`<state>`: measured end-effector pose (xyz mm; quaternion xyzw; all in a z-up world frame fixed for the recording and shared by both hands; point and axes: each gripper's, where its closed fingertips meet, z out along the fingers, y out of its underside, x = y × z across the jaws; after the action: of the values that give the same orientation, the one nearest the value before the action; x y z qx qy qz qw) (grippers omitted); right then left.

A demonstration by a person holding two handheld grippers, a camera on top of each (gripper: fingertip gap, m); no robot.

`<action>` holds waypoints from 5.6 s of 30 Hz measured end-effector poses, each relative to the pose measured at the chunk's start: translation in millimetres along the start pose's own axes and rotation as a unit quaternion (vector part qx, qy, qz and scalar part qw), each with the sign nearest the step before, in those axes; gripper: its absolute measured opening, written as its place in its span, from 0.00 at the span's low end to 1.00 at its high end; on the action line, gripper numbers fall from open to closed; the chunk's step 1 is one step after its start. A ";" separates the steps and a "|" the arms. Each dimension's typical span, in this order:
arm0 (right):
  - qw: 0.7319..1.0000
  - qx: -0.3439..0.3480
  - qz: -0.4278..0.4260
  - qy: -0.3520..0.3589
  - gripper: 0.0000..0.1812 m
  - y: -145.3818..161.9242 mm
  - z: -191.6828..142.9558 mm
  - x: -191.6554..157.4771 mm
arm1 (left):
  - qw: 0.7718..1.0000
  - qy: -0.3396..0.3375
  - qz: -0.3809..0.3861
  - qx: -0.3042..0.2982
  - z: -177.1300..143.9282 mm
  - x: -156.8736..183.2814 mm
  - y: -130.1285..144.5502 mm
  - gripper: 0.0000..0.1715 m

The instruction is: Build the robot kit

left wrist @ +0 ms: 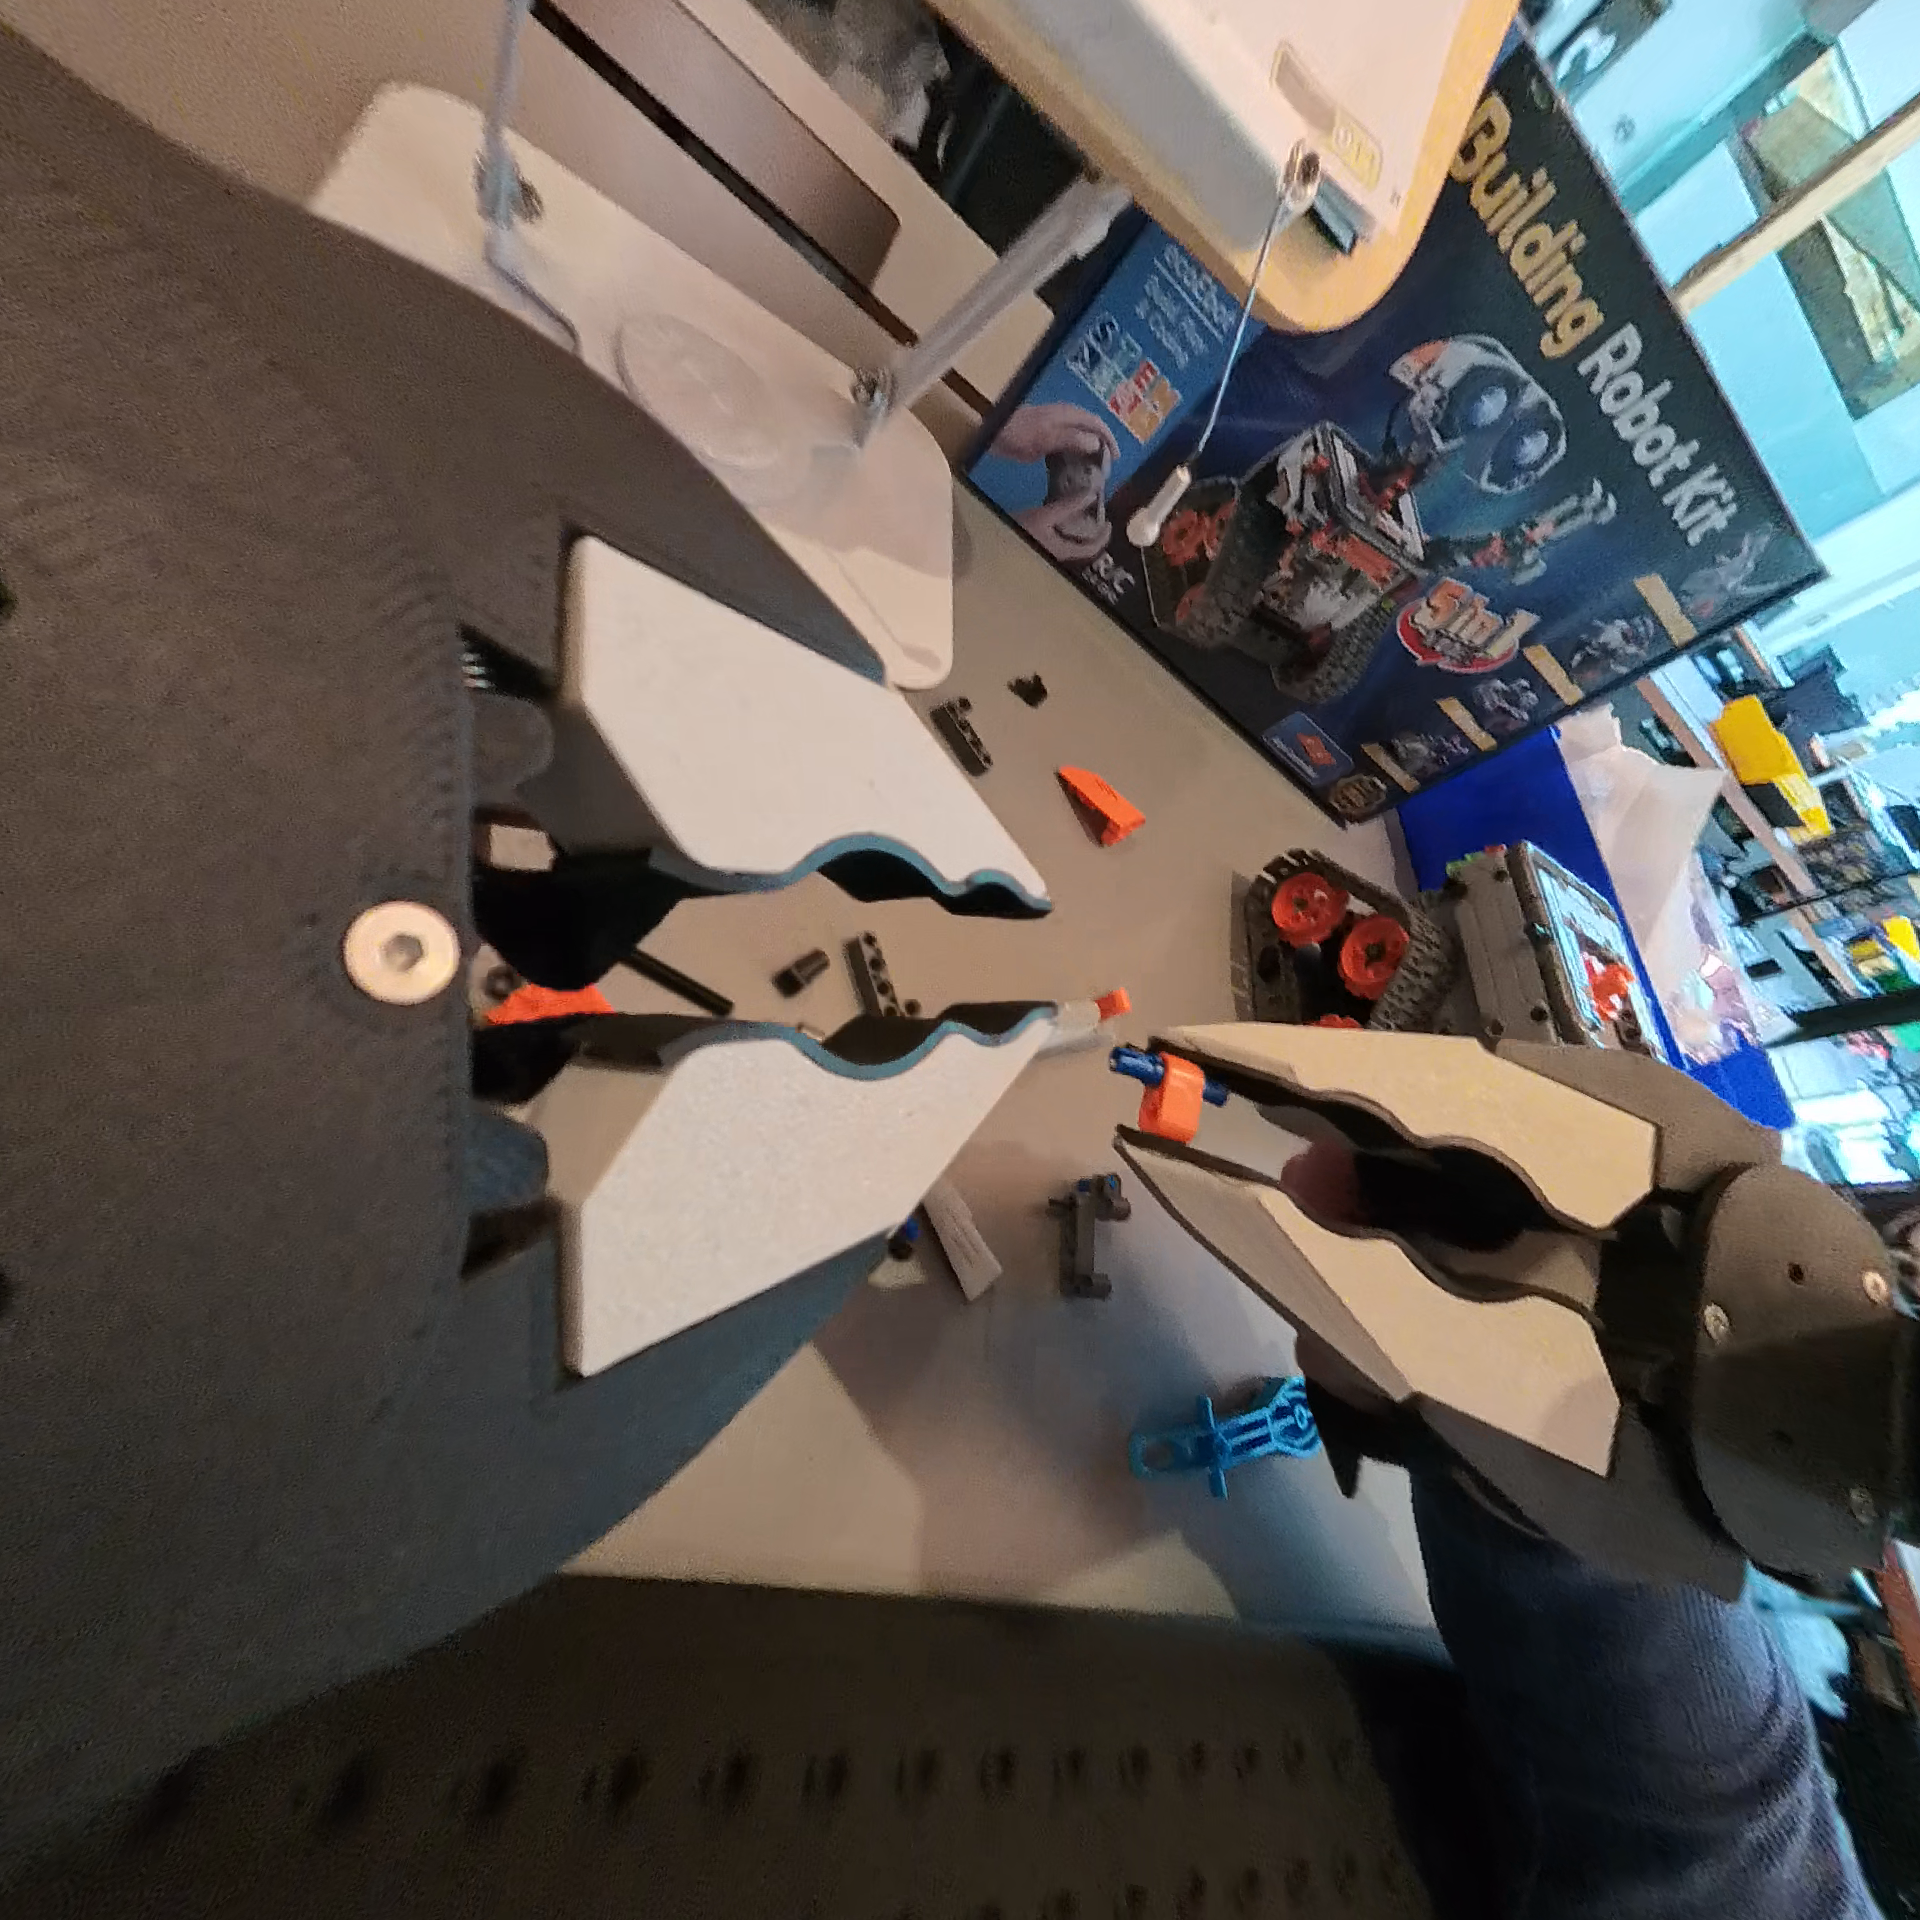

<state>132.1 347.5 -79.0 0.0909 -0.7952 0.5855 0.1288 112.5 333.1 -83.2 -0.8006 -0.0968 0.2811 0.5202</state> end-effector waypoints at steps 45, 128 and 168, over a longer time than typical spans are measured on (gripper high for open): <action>0.997 -0.045 0.005 -0.058 0.07 26.4 14.1 -26.0 | 0.957 0.021 -0.040 -0.288 -41.6 62.4 100.6 0.16; 0.995 -0.050 0.021 -0.082 0.07 37.1 12.1 -31.3 | 0.950 0.085 0.091 -0.285 -10.1 65.1 98.2 0.01; 0.995 -0.046 0.015 -0.085 0.07 35.0 5.4 -34.5 | 0.955 -0.004 -0.124 -0.269 -18.3 67.2 86.2 0.15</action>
<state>154.1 352.6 -123.1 0.1224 -0.8309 0.5399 0.0556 166.1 311.1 -177.7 -0.8914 -0.2694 0.1815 0.3161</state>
